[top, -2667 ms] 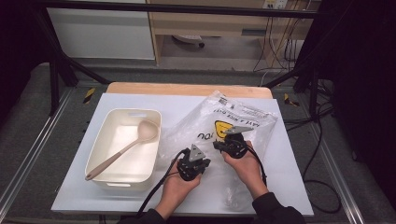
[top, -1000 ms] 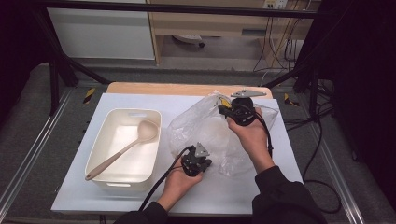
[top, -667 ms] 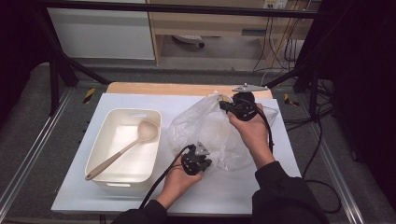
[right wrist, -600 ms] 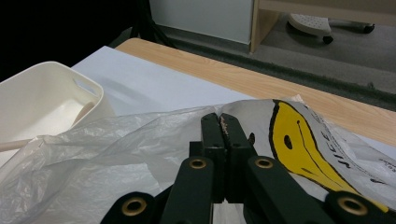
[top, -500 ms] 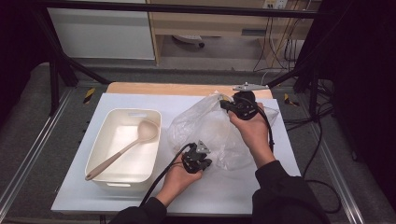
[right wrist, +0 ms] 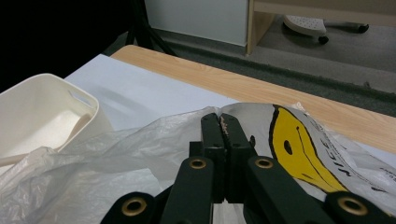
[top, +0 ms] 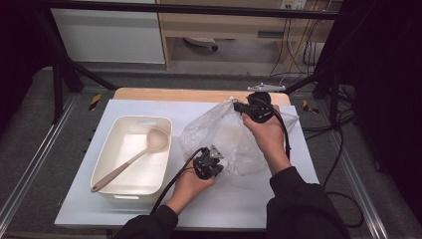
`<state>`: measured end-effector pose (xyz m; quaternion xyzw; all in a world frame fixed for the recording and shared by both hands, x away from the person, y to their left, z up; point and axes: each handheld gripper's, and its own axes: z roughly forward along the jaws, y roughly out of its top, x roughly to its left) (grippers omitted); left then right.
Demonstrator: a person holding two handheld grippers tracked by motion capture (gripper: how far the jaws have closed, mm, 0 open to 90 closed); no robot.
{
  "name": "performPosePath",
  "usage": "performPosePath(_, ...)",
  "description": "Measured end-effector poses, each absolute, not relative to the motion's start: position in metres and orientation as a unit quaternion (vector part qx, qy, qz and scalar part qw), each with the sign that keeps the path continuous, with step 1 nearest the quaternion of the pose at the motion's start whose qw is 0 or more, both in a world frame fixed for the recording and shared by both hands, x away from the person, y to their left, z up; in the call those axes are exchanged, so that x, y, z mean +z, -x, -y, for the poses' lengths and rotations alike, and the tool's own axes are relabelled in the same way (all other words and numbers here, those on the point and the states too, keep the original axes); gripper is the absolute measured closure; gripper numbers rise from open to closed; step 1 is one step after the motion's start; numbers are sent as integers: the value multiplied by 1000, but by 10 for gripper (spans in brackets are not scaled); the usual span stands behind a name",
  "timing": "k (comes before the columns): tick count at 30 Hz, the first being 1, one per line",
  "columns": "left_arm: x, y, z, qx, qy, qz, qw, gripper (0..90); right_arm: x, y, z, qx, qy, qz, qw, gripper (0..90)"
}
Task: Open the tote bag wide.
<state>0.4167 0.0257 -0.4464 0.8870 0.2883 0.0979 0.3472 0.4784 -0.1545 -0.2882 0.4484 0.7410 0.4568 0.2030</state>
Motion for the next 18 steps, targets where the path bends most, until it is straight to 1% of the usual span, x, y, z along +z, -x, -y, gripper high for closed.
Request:
performPosePath(4,-447,-420,-29,91,-886,-292,347,900,-281,-481,155,459,-448,-740,205,900)
performPosePath(5,-445,-421,-30,92,-896,-278,335,900,-279,-481,156,458,-449,-739,206,900)
performPosePath(6,-447,-420,-28,95,-887,-290,346,900,-278,-481,156,459,-450,-738,206,900)
performPosePath(11,-445,-421,-29,93,-895,-279,335,900,-268,-481,161,462,-451,-734,209,900)
performPosePath(14,-446,-421,-28,87,-889,-287,346,900,-266,-481,162,464,-451,-733,210,900)
performPosePath(16,-445,-421,-28,94,-890,-288,342,900,-265,-481,162,464,-450,-733,210,900)
performPosePath(18,-445,-423,-28,83,-896,-278,337,900,-266,-481,161,465,-448,-735,208,900)
